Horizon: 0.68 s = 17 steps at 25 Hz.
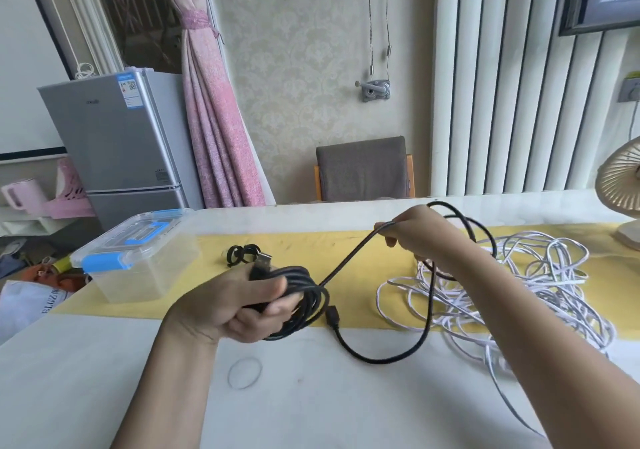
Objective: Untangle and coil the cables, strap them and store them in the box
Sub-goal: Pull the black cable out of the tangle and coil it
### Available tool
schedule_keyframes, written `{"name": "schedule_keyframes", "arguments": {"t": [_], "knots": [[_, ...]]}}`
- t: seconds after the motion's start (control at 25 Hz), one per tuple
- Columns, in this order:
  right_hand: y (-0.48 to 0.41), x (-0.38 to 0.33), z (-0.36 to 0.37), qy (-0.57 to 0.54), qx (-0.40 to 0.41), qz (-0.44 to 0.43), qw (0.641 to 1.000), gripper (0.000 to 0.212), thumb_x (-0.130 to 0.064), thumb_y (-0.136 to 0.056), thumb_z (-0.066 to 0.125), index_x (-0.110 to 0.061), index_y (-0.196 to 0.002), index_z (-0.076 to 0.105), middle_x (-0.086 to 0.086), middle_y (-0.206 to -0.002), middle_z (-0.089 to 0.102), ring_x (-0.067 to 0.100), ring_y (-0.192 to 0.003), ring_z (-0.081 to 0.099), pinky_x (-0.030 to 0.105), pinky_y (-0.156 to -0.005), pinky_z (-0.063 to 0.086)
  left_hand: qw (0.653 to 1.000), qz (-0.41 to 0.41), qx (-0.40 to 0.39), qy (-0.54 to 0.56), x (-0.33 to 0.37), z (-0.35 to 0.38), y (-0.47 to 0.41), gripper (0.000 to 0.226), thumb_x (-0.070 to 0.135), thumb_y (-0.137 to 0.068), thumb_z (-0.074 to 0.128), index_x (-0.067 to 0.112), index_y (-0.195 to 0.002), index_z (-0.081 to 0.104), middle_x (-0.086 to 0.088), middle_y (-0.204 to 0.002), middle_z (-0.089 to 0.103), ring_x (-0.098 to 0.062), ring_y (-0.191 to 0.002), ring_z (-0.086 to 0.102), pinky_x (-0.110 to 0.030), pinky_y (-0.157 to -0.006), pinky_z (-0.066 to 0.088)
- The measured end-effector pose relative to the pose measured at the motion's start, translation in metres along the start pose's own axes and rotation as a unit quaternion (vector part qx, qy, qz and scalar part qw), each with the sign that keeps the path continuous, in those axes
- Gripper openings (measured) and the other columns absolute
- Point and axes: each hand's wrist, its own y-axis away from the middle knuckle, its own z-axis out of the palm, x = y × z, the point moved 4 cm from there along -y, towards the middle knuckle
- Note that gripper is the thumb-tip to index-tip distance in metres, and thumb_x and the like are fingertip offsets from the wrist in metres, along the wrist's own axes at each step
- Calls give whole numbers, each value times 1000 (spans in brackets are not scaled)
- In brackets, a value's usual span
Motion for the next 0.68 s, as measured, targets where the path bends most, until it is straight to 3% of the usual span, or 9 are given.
{"name": "schedule_keyframes", "arguments": {"t": [0.08, 0.2, 0.36, 0.56, 0.68], "knots": [[4, -8, -5, -20, 18, -7, 1000, 39, -25, -88, 59, -12, -52, 55, 0, -45, 36, 18, -42, 30, 22, -43, 24, 988, -78, 103, -81, -5, -5, -5, 45, 62, -69, 71, 24, -63, 48, 12, -47, 30, 0, -36, 22, -12, -33, 16], [16, -24, -6, -18, 6, -38, 999, 36, -20, -83, 61, -13, -48, 55, 3, -48, 40, 19, -45, 31, 23, -46, 25, 956, -97, 244, -131, -6, -11, -14, 64, 76, -50, 72, 22, -61, 39, 6, -50, 24, -5, -38, 21, -13, -33, 20], [38, -48, 1, -53, -66, -107, 991, 27, -24, -79, 66, -13, -56, 58, 2, -57, 43, 16, -50, 32, 22, -47, 27, 917, -105, 349, -159, -12, -16, -28, 73, 88, -51, 56, 21, -70, 34, 4, -55, 24, -9, -43, 22, -18, -38, 22], [55, -66, 21, -115, -159, -173, 965, 29, -28, -91, 56, -5, -77, 68, -4, -52, 41, 12, -48, 28, 22, -47, 25, 894, -4, 446, -49, -19, -19, -47, 66, 84, -55, 34, 19, -64, 38, 5, -48, 30, -10, -39, 27, -21, -38, 26], [67, -71, 44, -58, -224, -230, 945, 29, -24, -96, 49, -2, -91, 67, 1, -58, 45, 4, -41, 32, 14, -43, 28, 867, 56, 489, 79, -20, -33, -44, 60, 80, -60, 43, 20, -52, 41, 4, -45, 29, -12, -39, 30, -26, -43, 26]]}}
